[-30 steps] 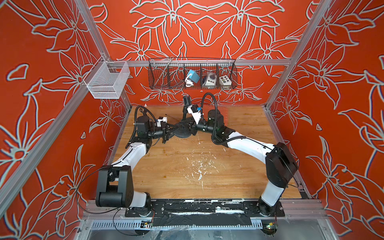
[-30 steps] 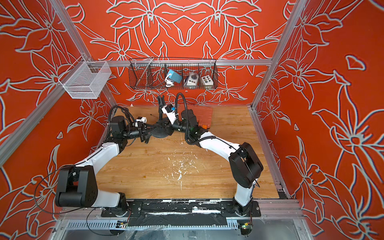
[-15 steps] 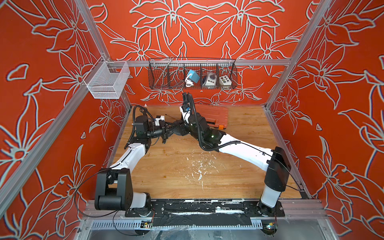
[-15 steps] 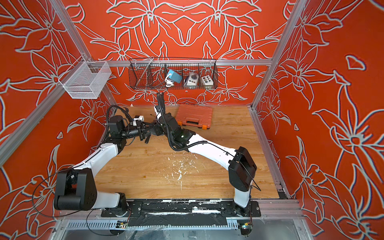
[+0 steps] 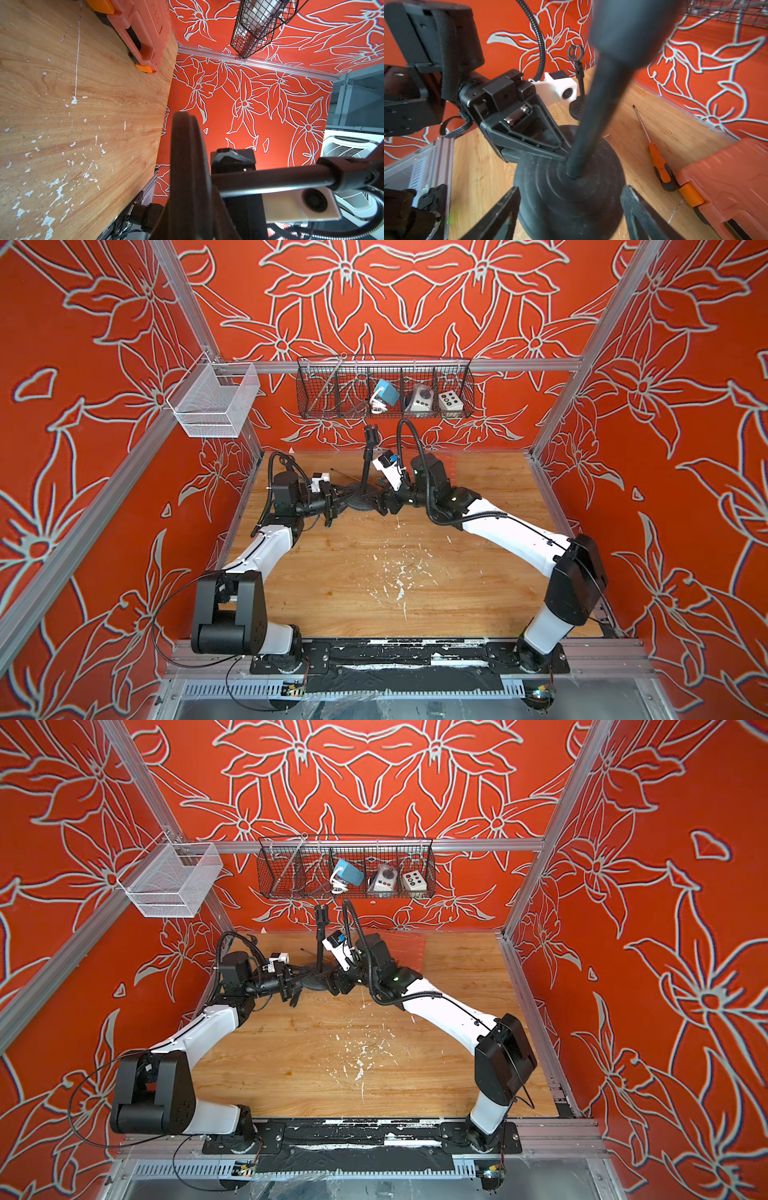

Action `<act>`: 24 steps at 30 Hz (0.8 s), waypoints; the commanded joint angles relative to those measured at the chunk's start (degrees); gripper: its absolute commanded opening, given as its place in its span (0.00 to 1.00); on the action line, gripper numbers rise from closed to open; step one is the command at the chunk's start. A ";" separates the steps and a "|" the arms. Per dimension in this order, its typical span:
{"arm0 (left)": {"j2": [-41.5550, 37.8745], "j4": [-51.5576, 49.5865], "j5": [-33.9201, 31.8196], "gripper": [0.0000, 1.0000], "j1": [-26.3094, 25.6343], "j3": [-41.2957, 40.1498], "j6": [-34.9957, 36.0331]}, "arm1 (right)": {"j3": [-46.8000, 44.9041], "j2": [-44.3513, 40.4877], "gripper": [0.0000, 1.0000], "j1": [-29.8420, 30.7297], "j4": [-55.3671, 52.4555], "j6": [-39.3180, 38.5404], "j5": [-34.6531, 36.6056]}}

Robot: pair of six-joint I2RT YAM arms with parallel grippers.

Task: Assemble a microphone stand
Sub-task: Screw the microphone stand pole into the microphone stand base.

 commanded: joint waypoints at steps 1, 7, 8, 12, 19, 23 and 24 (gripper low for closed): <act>0.34 6.14 3.02 0.00 -0.14 0.75 -1.38 | -0.04 -2.11 0.77 -1.73 1.12 -3.55 -7.54; 0.99 7.19 5.57 0.00 -0.17 0.41 -2.11 | 1.68 0.56 0.69 -2.59 1.68 -4.78 -9.21; 0.99 7.26 5.75 0.00 -0.17 0.32 -2.07 | 2.11 1.26 0.67 -2.61 2.10 -4.43 -8.90; 0.94 7.42 6.23 0.00 -0.23 -0.47 -1.73 | 2.07 3.17 0.63 -2.59 7.34 -2.32 -9.02; 1.01 7.56 6.97 0.00 -0.21 -1.01 -1.37 | 2.77 5.55 0.56 -2.54 14.96 3.37 -7.81; 1.22 7.52 6.92 0.00 -0.37 -1.03 -1.46 | 2.69 6.07 0.48 -2.12 16.31 5.29 -6.66; 1.23 7.57 6.98 0.00 -0.36 -1.03 -1.46 | 2.29 5.90 0.45 -1.83 16.48 5.54 -5.80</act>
